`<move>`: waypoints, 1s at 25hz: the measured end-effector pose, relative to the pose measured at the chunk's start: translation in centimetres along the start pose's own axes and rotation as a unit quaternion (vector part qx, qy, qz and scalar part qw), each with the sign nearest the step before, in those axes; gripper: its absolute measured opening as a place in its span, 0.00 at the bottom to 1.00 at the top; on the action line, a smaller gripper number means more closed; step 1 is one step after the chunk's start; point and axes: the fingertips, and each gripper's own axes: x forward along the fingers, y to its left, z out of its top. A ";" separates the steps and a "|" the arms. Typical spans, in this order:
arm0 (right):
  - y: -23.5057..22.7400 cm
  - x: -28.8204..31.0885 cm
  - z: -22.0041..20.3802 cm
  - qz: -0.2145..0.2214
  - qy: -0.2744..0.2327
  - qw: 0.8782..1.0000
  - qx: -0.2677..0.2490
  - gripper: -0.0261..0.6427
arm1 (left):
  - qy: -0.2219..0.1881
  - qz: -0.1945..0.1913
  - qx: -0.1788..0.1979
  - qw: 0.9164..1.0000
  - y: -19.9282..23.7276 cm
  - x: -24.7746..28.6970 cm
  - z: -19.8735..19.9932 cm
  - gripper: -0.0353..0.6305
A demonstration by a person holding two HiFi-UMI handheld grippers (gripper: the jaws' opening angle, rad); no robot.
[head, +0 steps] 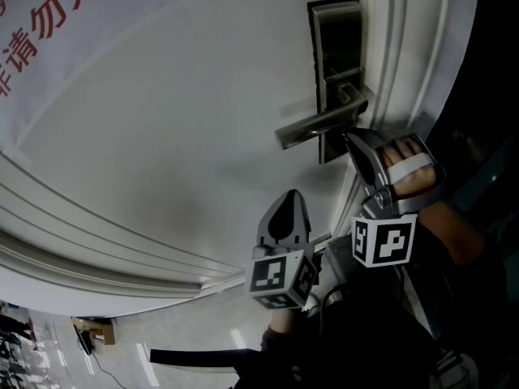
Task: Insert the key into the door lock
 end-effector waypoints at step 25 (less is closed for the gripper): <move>0.0 0.0 0.1 0.001 0.003 1.000 -0.008 0.06 | 0.003 -0.001 0.001 1.000 -0.1 0.0 -0.1 0.05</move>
